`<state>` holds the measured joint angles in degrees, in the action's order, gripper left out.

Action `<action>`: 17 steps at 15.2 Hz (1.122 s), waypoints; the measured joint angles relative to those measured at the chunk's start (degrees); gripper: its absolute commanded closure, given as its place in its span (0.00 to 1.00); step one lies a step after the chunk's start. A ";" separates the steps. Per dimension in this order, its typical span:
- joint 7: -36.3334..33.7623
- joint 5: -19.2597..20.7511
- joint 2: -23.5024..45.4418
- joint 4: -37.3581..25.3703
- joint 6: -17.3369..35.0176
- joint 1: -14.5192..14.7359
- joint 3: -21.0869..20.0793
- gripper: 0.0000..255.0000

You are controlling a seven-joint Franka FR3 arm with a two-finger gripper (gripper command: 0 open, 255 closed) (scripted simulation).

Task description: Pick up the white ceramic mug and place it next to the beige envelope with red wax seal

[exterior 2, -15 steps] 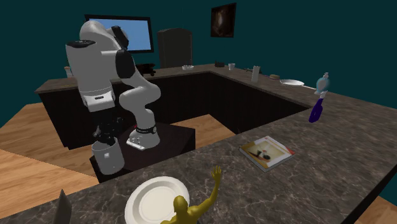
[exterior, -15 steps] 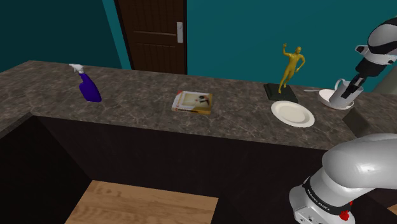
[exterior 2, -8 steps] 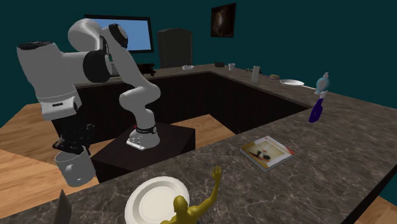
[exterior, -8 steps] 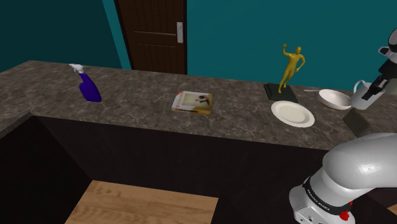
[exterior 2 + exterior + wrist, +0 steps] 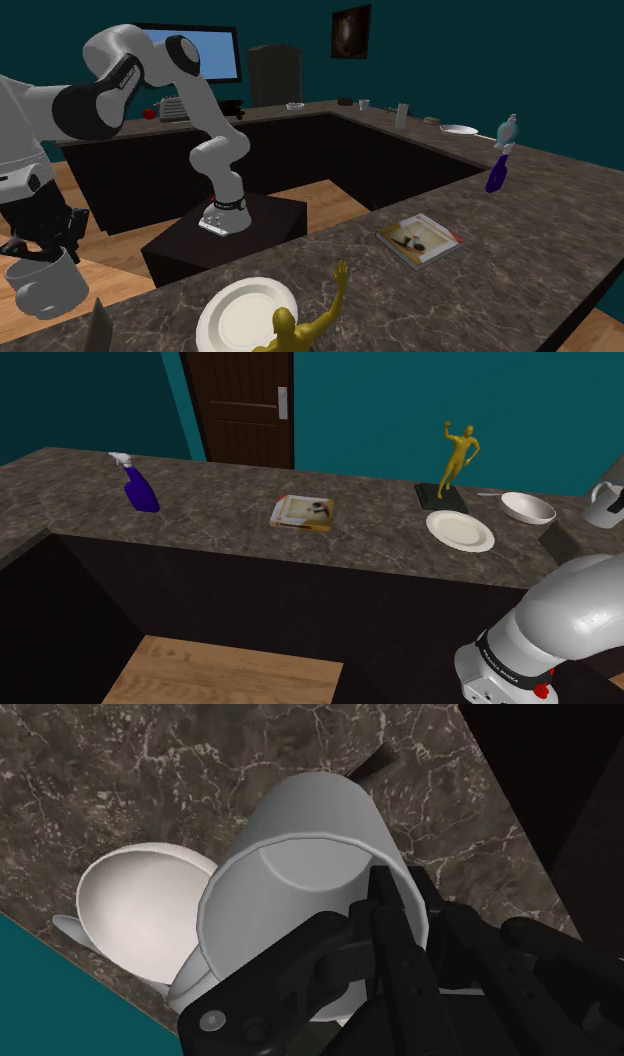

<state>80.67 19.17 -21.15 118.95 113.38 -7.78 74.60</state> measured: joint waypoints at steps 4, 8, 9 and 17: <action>5.91 -1.85 2.07 -7.93 -1.37 13.63 17.22 1.00; 6.31 3.25 -4.10 -17.63 -4.82 27.64 30.80 1.00; 6.44 4.92 -6.33 -20.82 -6.13 30.74 33.46 1.00; 10.29 13.04 -19.67 -42.45 -14.24 45.22 44.69 1.00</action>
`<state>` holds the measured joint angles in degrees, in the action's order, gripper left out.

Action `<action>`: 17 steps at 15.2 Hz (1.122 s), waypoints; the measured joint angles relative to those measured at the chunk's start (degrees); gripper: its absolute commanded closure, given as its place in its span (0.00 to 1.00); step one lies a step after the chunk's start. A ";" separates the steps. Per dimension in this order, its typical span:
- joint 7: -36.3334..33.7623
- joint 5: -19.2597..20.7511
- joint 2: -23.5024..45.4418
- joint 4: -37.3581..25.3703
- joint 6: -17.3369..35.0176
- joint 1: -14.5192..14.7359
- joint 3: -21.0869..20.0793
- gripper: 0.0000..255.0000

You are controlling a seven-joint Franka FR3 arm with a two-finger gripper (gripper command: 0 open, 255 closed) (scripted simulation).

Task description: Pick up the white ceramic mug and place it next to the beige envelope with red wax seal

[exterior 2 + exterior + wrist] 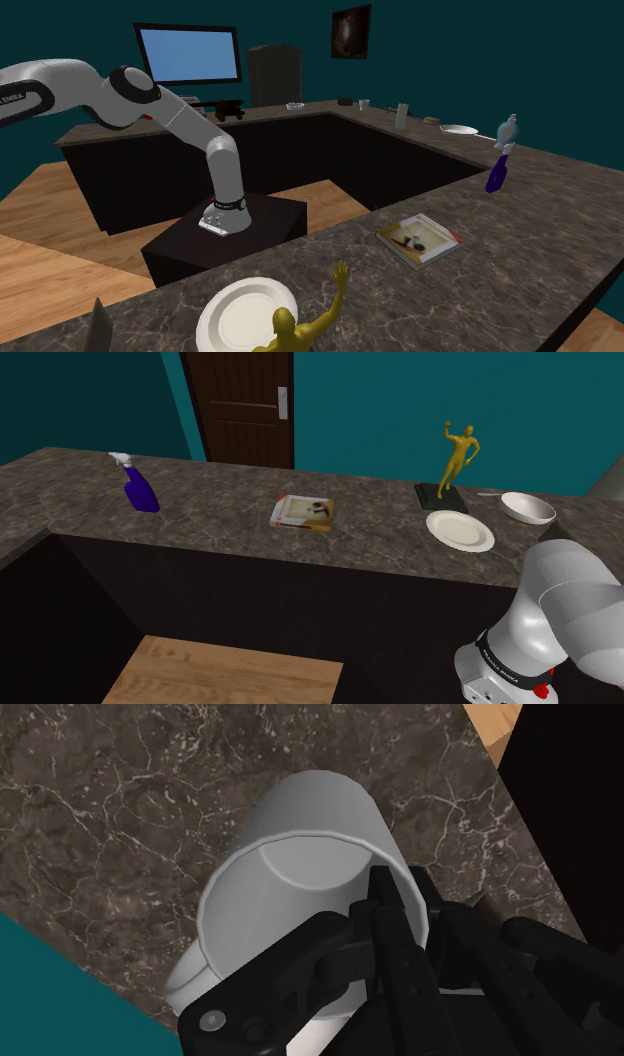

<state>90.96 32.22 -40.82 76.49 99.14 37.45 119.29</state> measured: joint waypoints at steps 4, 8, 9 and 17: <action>-0.17 0.91 -1.23 0.94 1.82 0.19 0.82 1.00; -0.76 1.66 -1.99 3.19 4.34 -0.16 1.33 1.00; -0.92 1.84 -2.17 3.77 4.97 -0.26 1.45 1.00; -1.94 3.69 -4.16 7.40 9.76 -0.56 2.94 1.00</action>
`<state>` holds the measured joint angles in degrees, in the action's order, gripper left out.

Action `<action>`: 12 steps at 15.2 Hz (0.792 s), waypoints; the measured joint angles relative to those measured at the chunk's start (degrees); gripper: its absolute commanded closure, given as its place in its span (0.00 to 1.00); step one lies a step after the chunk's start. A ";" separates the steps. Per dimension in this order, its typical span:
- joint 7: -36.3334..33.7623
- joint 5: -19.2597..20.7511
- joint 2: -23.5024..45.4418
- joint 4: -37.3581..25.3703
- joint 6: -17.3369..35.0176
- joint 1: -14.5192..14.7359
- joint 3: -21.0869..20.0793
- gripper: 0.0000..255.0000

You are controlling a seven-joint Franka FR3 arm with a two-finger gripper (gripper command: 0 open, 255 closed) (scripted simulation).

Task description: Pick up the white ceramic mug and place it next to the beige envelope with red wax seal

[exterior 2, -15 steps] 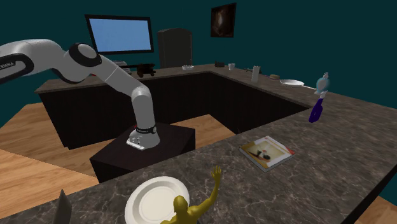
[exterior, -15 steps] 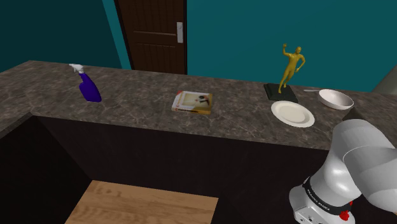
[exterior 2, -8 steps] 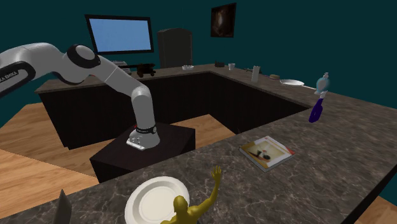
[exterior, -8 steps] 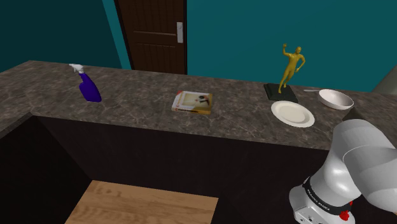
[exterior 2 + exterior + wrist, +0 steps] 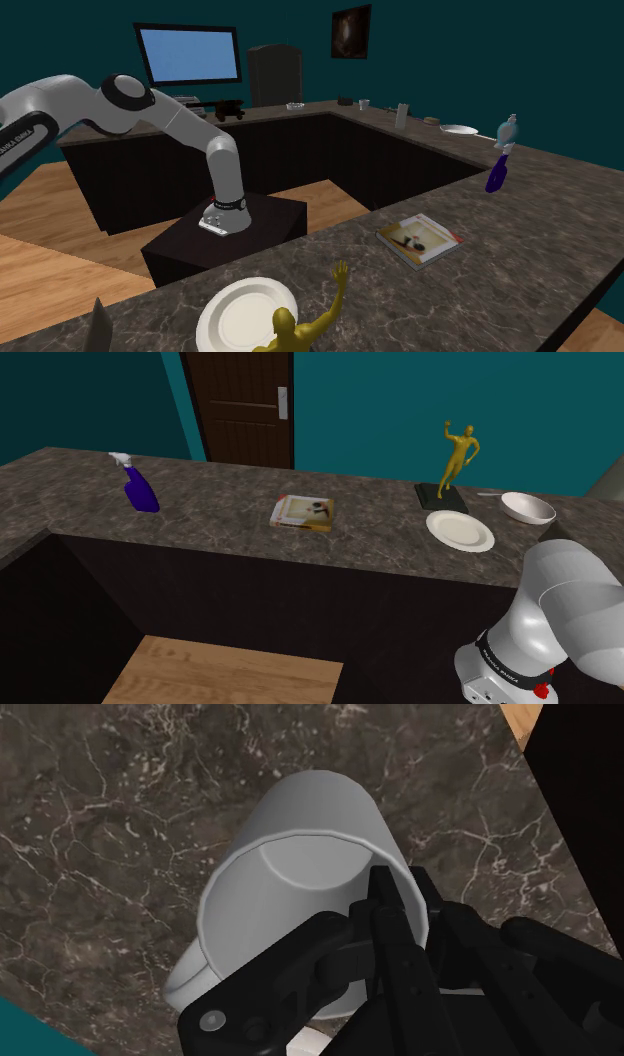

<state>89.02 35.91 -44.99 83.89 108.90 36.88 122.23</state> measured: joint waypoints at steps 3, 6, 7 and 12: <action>-0.39 0.63 -0.63 1.17 1.55 -0.08 0.51 1.00; -0.84 1.46 -1.59 2.06 3.18 0.14 1.26 1.00; -0.91 1.75 -1.99 2.19 3.65 0.27 1.56 1.00; -1.51 3.14 -3.69 3.17 6.09 0.74 2.90 1.00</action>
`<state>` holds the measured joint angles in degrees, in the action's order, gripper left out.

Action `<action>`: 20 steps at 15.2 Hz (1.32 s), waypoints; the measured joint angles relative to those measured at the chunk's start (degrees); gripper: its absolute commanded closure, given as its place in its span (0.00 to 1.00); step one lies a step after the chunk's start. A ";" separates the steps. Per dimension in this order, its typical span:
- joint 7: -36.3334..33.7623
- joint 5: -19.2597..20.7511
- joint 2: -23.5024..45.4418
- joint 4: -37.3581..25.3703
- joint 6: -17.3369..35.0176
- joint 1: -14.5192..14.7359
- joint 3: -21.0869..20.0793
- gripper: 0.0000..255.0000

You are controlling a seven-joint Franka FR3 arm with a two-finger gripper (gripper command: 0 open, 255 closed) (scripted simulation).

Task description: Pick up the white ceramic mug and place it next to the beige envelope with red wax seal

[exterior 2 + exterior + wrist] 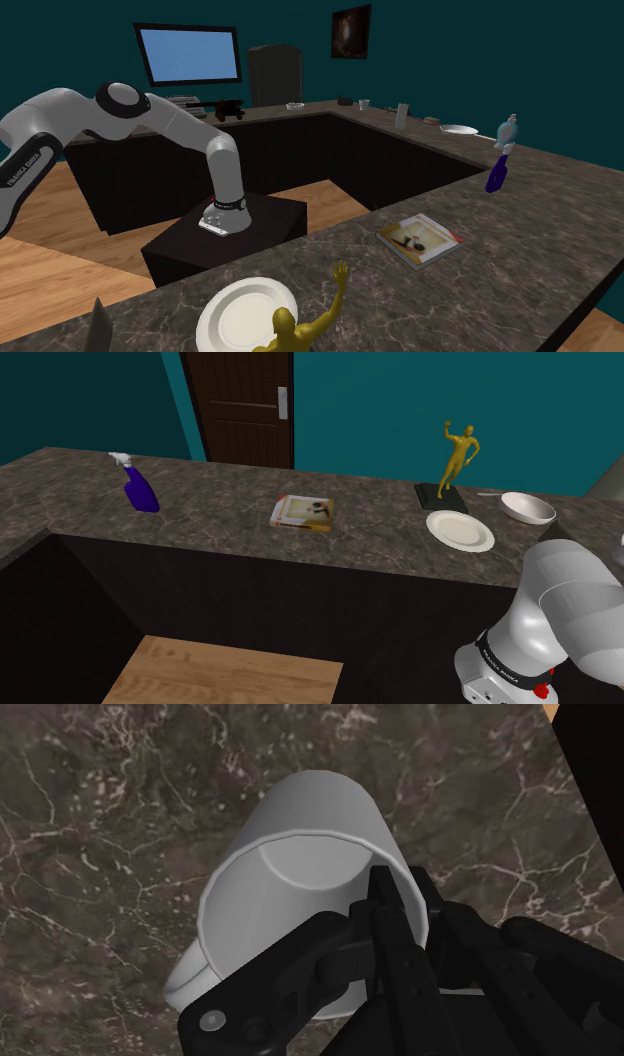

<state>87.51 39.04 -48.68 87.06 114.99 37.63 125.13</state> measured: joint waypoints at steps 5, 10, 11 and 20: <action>-0.19 0.35 -0.46 0.13 0.55 0.23 0.35 1.00; -0.19 0.36 -0.48 0.12 0.57 0.24 0.36 0.00; -0.19 0.36 -0.48 0.12 0.57 0.24 0.36 0.00; 1.09 -2.13 2.59 -1.82 -3.87 -0.74 -2.02 0.00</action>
<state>88.60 36.91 -46.09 85.25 111.12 36.89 123.10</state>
